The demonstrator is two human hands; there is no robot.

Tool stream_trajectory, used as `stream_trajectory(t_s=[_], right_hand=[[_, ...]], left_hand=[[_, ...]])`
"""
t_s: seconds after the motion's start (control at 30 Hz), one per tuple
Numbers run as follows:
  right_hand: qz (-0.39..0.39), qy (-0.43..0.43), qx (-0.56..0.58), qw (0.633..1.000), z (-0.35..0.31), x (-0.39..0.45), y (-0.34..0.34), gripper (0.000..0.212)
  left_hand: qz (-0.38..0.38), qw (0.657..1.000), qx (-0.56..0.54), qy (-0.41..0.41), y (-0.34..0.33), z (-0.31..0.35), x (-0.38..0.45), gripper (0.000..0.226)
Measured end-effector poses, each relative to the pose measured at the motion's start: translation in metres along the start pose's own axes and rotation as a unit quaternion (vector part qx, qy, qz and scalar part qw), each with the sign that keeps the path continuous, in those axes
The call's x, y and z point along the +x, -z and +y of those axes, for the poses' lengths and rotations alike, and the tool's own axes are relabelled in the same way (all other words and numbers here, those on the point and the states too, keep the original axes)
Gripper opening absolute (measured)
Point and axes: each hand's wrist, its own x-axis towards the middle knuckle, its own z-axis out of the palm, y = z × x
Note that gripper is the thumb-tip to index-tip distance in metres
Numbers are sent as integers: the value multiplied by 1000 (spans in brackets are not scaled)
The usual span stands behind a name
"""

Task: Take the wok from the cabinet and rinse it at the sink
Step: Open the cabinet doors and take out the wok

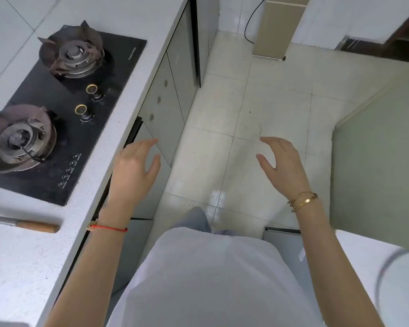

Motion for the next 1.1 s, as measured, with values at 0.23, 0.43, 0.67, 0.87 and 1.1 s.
stream_trajectory(t_s=[0.23,0.43,0.67,0.87,1.1], right_hand=[[-13,-44,0,999,28,39,1,40],[-32,-53,-5,998,47,121,-4,39],[-22,-53,-2,998,68,260,8,39],[-2,-74,-3,997,88,367,23,39],[-21,-86,5,996,134,472,29,39]], left_hand=[[-24,1000,-5,15,-24,3,50,41],[-13,1000,-3,11,-51,-2,132,37],[-19,1000,-10,-2,-73,-15,277,34],[-51,999,-11,-12,-88,-17,406,35],[-69,998,-12,-3,-119,-11,515,35]])
